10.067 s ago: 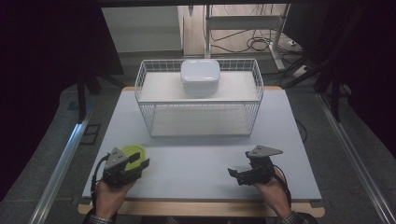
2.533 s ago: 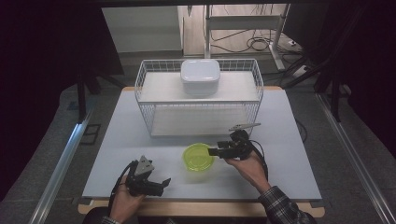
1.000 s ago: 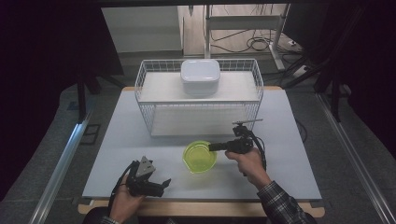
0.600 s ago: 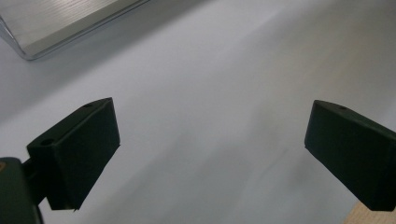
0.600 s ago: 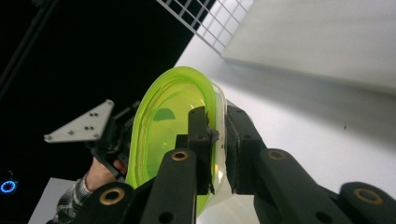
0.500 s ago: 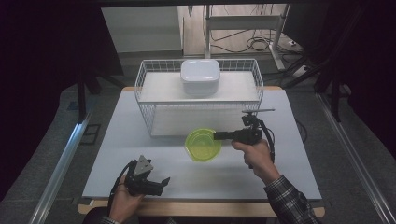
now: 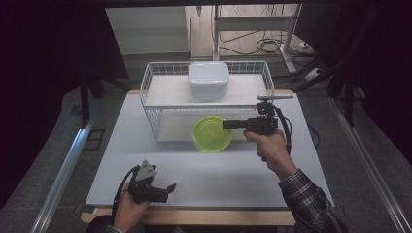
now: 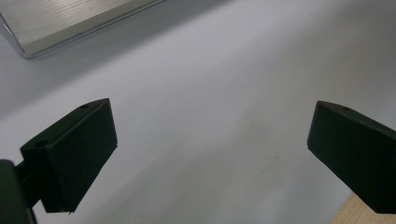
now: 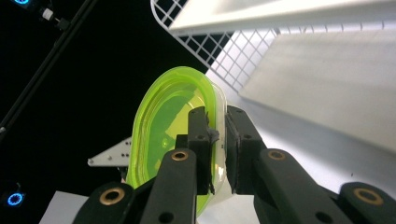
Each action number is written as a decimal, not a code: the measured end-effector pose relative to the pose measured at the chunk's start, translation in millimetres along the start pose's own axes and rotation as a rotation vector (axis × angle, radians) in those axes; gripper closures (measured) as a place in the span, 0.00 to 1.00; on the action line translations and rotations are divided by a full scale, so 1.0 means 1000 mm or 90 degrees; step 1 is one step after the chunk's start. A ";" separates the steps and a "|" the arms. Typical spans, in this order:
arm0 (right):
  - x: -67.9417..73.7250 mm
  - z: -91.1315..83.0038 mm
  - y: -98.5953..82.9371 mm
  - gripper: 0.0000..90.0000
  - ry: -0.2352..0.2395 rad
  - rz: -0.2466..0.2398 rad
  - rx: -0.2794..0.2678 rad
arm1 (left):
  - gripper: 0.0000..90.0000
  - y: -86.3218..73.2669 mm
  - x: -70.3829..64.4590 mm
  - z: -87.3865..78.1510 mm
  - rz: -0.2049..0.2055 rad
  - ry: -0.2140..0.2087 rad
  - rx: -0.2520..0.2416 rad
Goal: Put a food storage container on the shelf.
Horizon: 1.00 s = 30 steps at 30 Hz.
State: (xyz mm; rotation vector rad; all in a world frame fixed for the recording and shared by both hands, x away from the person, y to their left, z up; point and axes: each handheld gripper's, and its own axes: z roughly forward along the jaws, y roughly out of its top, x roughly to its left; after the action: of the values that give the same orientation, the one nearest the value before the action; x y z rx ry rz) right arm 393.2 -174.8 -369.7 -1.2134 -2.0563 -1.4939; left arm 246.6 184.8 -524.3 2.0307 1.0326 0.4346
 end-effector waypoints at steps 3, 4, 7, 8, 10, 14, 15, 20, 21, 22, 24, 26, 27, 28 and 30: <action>0.007 -0.005 0.009 0.91 0.001 -0.002 -0.007 | 0.01 0.000 0.000 0.000 0.000 0.000 -0.001; 0.009 -0.006 0.012 0.91 0.002 -0.004 -0.010 | 0.01 0.000 0.000 0.000 0.000 0.000 0.000; 0.016 -0.012 0.021 0.91 0.001 -0.007 -0.020 | 0.01 0.000 0.000 0.001 0.001 -0.001 0.002; 0.018 -0.014 0.024 0.91 0.001 -0.007 -0.024 | 0.01 0.000 -0.001 0.001 0.002 -0.001 0.002; 0.022 -0.018 0.031 0.91 0.004 -0.006 -0.034 | 0.01 0.000 -0.001 0.001 0.004 -0.002 0.003; 0.029 -0.024 0.045 0.91 0.000 -0.008 -0.050 | 0.01 0.000 -0.001 0.001 0.004 -0.002 0.004; 0.031 -0.024 0.047 0.91 -0.001 -0.008 -0.053 | 0.01 0.000 -0.001 0.002 0.004 -0.002 0.004; 0.040 -0.027 0.067 0.91 -0.015 -0.012 -0.071 | 0.01 0.000 -0.001 0.002 0.005 -0.002 0.006; 0.041 -0.027 0.071 0.91 -0.017 -0.013 -0.076 | 0.01 0.000 -0.001 0.002 0.003 -0.002 0.007; 0.042 -0.027 0.075 0.91 -0.020 -0.014 -0.080 | 0.01 0.000 -0.001 0.002 0.003 -0.002 0.007; 0.044 -0.027 0.082 0.91 -0.024 -0.011 -0.086 | 0.02 0.000 -0.001 0.001 0.003 -0.002 0.007; 0.045 -0.027 0.089 0.91 -0.029 -0.009 -0.092 | 0.02 0.000 -0.001 0.001 0.002 -0.003 0.006; 0.046 -0.026 0.093 0.91 -0.033 -0.007 -0.097 | 0.02 0.000 -0.001 0.001 0.005 -0.002 0.008; 0.046 -0.026 0.096 0.91 -0.037 -0.006 -0.100 | 0.02 0.000 -0.001 0.001 0.005 -0.002 0.007; 0.047 -0.025 0.101 0.91 -0.043 -0.003 -0.107 | 0.02 0.000 -0.001 0.001 0.005 -0.003 0.007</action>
State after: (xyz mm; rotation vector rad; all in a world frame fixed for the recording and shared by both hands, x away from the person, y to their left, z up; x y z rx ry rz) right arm 439.6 -167.0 -265.7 -1.3391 -2.0106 -1.6785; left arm 246.5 183.7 -524.8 2.0456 1.0272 0.4290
